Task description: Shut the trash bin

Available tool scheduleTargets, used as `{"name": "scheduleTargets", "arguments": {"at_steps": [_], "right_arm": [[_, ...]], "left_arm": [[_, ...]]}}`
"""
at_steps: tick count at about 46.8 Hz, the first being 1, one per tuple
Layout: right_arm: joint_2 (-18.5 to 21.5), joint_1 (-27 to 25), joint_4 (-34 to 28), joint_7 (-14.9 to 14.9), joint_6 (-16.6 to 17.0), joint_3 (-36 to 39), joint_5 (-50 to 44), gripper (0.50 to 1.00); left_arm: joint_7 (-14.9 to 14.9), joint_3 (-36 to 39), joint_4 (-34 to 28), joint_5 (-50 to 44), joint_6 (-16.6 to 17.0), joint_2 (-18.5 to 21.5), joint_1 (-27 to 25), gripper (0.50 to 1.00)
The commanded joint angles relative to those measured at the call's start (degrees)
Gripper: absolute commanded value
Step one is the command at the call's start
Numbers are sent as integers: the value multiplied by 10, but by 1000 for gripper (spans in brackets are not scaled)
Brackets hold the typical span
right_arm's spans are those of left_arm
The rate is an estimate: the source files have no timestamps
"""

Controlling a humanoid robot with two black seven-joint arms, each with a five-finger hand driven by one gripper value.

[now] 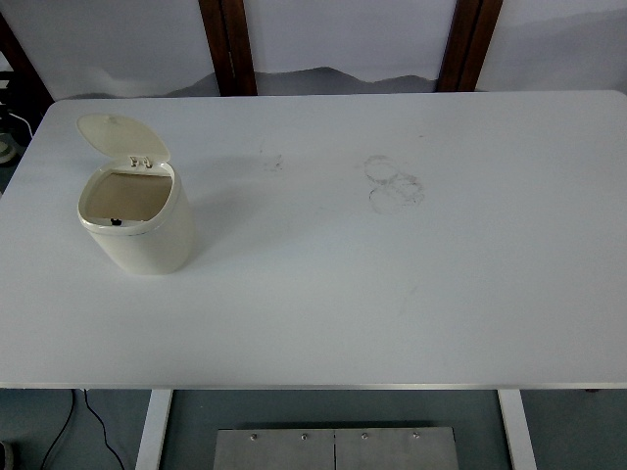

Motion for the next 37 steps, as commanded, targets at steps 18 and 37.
{"name": "scheduleTargets", "arguments": {"at_steps": [18,37], "right_arm": [[0,0,1,0,0,-1,0,995],[0,0,0,0,0,-1,0,995]], "left_arm": [[11,210,4,16,0,-35,-206,1000],[11,216,9,38,0,-119,-271,1000]]}}
